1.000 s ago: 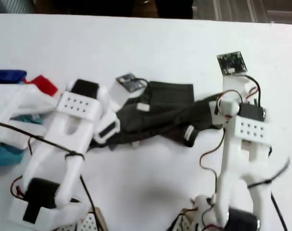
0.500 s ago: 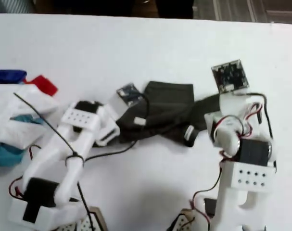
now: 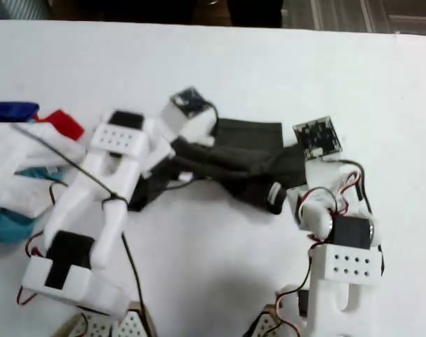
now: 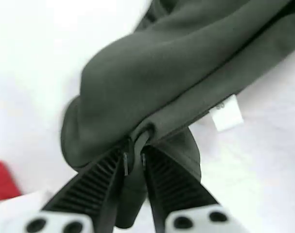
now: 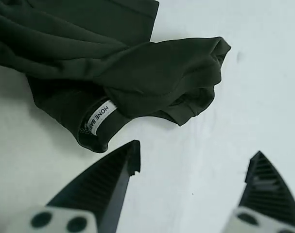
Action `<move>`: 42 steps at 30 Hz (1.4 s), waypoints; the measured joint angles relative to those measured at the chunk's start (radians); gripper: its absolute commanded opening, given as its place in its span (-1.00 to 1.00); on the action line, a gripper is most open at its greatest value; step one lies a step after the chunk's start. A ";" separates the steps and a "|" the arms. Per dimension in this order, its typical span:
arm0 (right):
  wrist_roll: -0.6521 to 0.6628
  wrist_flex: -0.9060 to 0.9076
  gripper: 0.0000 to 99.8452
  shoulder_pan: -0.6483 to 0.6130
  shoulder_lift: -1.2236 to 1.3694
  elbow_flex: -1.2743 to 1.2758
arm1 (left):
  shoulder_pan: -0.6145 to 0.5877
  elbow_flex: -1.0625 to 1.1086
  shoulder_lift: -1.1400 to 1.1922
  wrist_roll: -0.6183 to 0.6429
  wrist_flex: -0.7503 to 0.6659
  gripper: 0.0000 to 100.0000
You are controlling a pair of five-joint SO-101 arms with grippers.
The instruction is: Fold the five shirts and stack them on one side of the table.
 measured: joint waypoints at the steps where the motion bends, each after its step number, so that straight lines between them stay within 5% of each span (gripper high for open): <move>1: -0.003 -0.020 -0.31 0.000 0.000 0.015 | 0.000 -0.052 0.000 0.000 0.054 -0.95; 8: -0.003 -0.078 -0.31 0.000 0.000 0.037 | 0.000 -0.334 -0.002 0.000 0.450 -0.95; 11: -0.003 -0.078 -0.31 0.000 0.000 0.037 | 0.003 -0.311 -0.014 0.025 0.477 -0.95; 21: -0.003 -0.078 -0.31 0.000 0.000 0.037 | 0.222 0.207 -0.210 0.035 0.453 -0.94; 26: -0.003 -0.078 -0.31 0.000 0.000 0.037 | 0.226 0.410 -0.221 0.035 0.331 -0.65; 38: -0.003 -0.078 -0.31 0.000 0.000 0.040 | 0.219 0.362 -0.221 0.035 0.311 -0.67; 42: -0.003 -0.078 -0.31 0.000 0.000 0.040 | 0.124 0.396 -0.221 0.031 0.180 -0.67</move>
